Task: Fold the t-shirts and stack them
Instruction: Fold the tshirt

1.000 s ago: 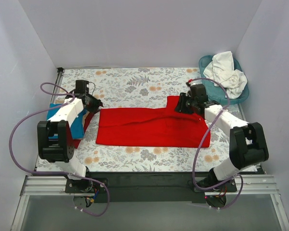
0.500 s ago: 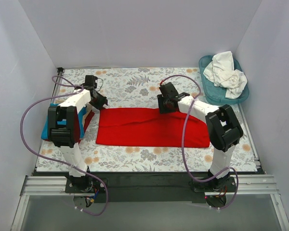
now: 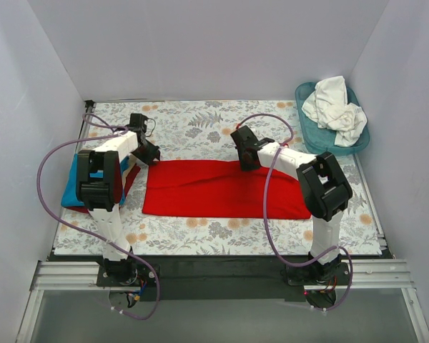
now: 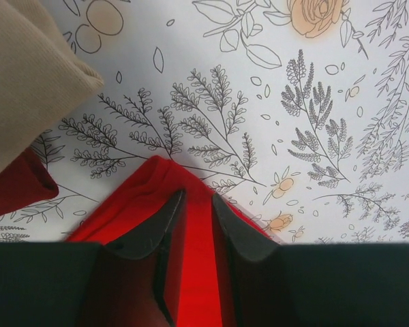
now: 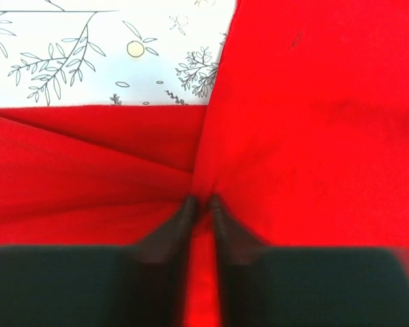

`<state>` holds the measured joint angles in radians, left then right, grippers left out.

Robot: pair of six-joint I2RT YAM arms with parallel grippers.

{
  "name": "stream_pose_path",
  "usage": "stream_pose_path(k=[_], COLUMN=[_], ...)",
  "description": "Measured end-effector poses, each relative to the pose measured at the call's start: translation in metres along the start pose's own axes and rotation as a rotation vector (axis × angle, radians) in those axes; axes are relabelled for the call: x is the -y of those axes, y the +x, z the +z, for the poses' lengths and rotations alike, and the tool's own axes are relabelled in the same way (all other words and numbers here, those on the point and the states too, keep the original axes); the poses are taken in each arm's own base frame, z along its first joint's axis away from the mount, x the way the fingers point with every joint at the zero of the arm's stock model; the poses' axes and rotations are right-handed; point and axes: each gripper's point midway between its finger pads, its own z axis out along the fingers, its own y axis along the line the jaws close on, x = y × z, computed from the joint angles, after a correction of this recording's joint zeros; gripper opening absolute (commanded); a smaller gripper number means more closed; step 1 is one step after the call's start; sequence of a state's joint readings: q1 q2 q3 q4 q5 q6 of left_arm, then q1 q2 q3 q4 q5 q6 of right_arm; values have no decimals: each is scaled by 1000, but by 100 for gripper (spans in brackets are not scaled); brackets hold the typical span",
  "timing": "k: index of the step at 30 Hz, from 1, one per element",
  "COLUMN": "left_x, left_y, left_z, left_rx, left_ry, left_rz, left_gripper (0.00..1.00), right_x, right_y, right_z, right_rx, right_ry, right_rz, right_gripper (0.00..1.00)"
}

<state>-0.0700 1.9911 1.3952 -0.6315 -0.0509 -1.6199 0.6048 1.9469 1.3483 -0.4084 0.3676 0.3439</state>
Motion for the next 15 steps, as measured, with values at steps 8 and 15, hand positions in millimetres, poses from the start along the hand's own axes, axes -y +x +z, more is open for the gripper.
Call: stream_pose_path(k=[8, 15], left_x=[2, 11], left_y=[-5, -13], left_z=[-1, -6], left_rx=[21, 40], left_ry=[-5, 13], left_rz=[-11, -13], left_gripper=[0, 0], right_x=[3, 9], right_y=[9, 10], right_z=[-8, -32], right_rx=[-10, 21], right_ry=[-1, -27], right_rz=[-5, 6], right_gripper=[1, 1])
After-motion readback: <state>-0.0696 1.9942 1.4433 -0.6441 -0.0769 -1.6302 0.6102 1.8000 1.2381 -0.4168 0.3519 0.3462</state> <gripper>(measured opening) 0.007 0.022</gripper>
